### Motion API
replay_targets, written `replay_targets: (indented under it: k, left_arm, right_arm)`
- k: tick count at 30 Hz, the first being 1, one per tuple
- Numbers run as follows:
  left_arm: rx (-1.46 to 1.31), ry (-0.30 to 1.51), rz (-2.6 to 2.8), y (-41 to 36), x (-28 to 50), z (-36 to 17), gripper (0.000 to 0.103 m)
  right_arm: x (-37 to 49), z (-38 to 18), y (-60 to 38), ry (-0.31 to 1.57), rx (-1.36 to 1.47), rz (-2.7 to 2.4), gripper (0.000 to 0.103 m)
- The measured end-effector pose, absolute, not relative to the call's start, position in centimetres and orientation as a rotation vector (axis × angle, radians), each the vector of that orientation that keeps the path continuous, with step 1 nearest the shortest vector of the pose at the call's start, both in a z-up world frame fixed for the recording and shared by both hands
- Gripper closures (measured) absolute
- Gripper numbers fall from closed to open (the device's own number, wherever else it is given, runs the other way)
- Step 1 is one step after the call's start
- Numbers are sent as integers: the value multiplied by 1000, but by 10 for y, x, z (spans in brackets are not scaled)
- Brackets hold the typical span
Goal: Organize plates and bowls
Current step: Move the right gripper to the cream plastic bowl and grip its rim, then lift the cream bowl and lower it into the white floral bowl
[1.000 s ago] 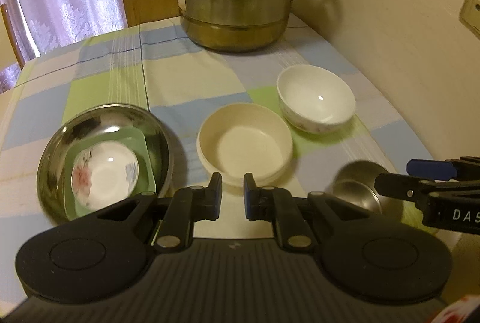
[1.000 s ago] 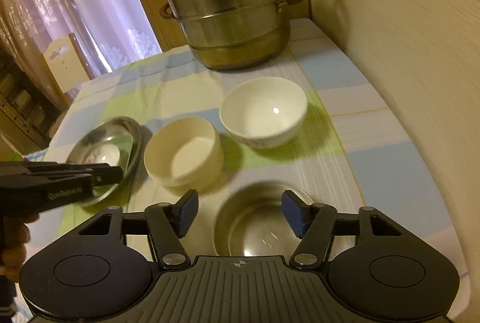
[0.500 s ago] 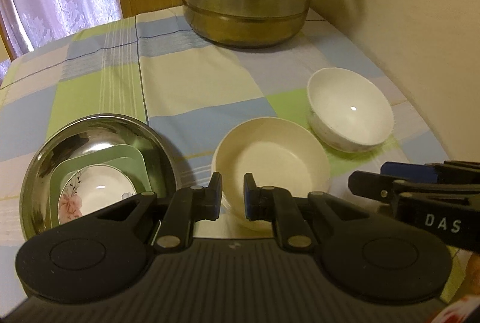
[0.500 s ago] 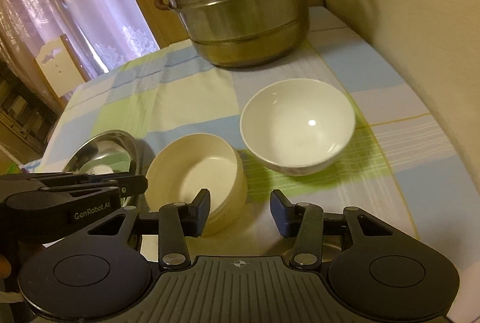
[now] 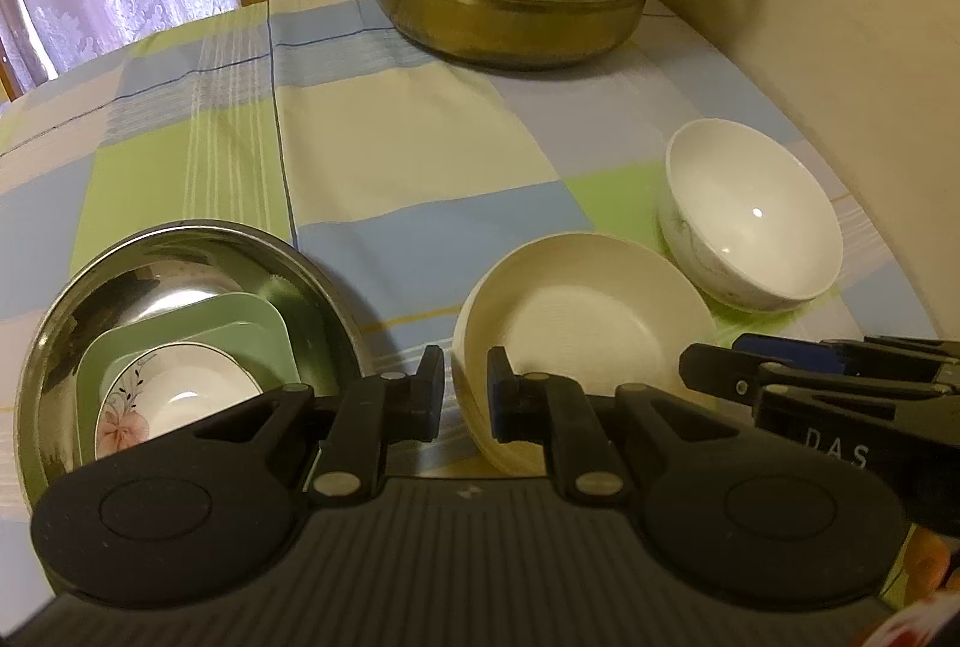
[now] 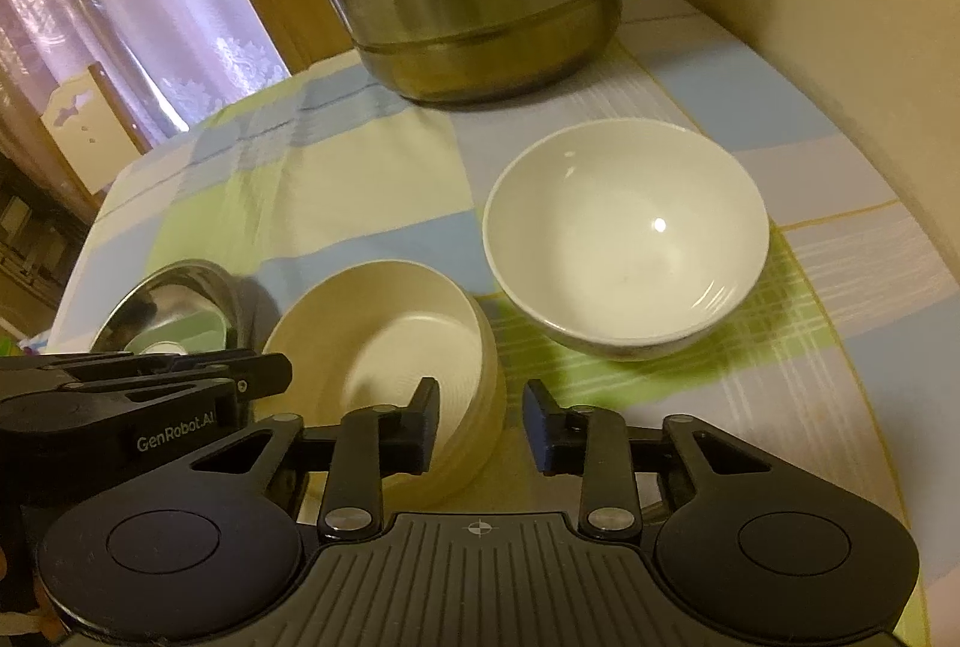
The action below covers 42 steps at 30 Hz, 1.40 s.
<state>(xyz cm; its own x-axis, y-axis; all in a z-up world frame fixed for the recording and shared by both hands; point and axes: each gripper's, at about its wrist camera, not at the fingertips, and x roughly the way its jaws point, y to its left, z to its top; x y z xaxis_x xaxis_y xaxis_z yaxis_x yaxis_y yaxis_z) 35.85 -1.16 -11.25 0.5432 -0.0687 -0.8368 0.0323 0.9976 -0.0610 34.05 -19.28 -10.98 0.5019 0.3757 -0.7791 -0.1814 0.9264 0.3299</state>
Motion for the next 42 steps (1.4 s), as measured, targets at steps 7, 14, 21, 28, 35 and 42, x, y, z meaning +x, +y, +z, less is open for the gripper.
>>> replay_targets:
  k: [7,14,21,28,35,42]
  left_arm:
    - [-50,1024,-73,-10,363,-121,91]
    - [-50,1034,-85,-10,363,-124,91]
    - [-48,1021,-90,-10,360,-119,91]
    - [-44,994,-89,-10,351,-103,91]
    - [-45,954,-94,-11,342,-80,91]
    - [-49,892,-122,-18,338,-54,91]
  right_arm:
    - [342,-114,-191,1000,214,334,80]
    - [341,-114,-187,995,195,340,88]
    - [339,-109,-188,989,197,346,88]
    - [334,-96,-190,979,202,363,88]
    - [327,-76,-194,952,204,378,88]
    - [322,-57,-205,923,222,366,88]
